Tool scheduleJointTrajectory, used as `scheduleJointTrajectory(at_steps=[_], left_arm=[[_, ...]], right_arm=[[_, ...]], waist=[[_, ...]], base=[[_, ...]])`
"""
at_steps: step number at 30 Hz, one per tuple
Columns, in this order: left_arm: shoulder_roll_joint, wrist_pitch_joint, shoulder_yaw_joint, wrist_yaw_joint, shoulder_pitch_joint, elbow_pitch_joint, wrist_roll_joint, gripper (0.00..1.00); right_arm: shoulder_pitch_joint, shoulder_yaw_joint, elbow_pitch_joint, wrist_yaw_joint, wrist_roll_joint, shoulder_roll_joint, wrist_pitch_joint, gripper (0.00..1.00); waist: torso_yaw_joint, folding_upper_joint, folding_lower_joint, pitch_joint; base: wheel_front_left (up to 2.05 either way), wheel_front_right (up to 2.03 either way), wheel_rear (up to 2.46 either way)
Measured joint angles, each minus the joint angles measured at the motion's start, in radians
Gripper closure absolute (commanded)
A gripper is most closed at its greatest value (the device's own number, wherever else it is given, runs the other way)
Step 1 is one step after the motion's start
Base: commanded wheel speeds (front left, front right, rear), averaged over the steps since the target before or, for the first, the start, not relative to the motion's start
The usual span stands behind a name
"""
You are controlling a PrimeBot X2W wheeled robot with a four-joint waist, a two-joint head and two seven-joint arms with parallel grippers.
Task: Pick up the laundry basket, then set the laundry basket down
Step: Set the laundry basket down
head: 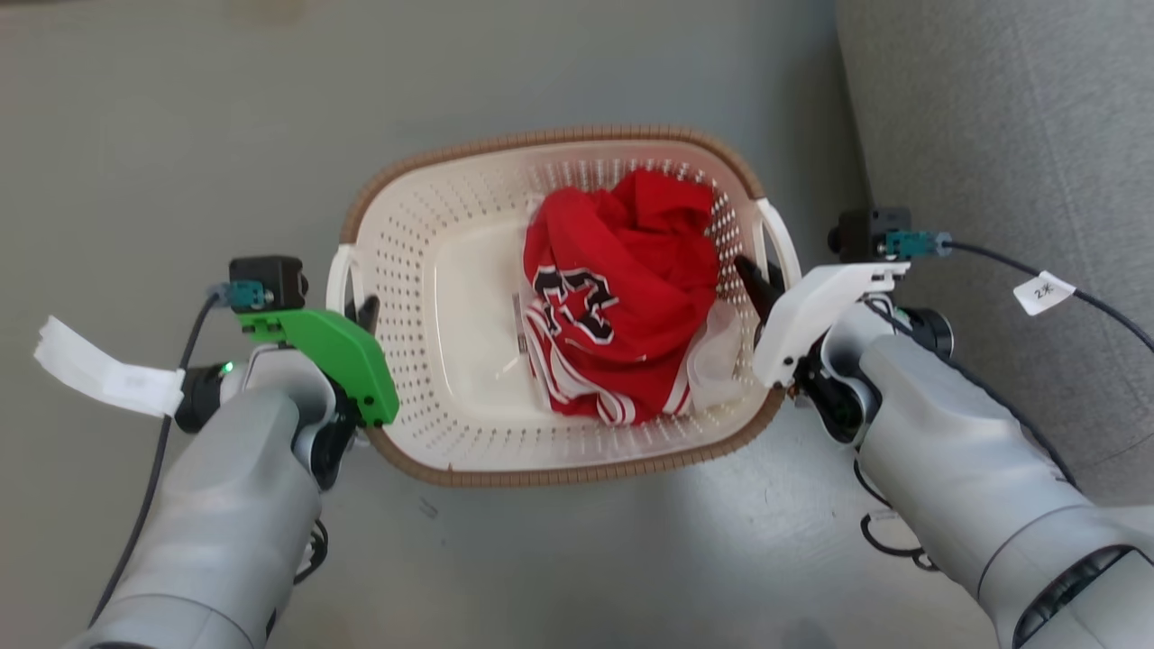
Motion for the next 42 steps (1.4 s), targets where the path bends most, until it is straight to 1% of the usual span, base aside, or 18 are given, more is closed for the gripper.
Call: scheduleJointTrajectory(at_steps=[10,11,22,30,42], left_arm=[[0.001,-0.041,0.012,0.000,-0.075,-0.002,0.007,1.00],[0.002,-0.044,0.015,0.000,-0.092,-0.002,0.007,1.00],[0.009,-0.070,0.021,0.000,-0.181,-0.001,0.010,1.00],[0.016,-0.092,0.023,0.000,-0.243,0.000,0.034,1.00],[0.017,-0.125,0.018,0.000,-0.286,0.011,0.055,1.00]], right_arm=[[-0.073,-0.003,0.000,0.000,-0.012,-0.009,-0.050,1.00],[-0.088,-0.004,0.000,0.000,-0.013,-0.010,-0.057,1.00],[-0.182,-0.004,0.000,0.000,-0.022,-0.017,-0.079,1.00],[-0.242,-0.004,-0.002,0.000,-0.031,-0.019,-0.095,1.00],[-0.275,-0.004,-0.002,0.000,-0.031,-0.019,-0.119,1.00]], waist=[[0.005,0.0000,0.0000,0.128],[0.007,0.0000,0.0000,0.153],[0.018,0.0000,0.0001,0.295],[0.024,0.0000,0.0000,0.397],[0.025,0.0000,0.0000,0.519]], base=[[0.00,0.00,0.00],[0.00,0.00,0.00],[0.00,0.00,0.00],[0.00,0.00,0.00],[0.00,0.00,0.00]])
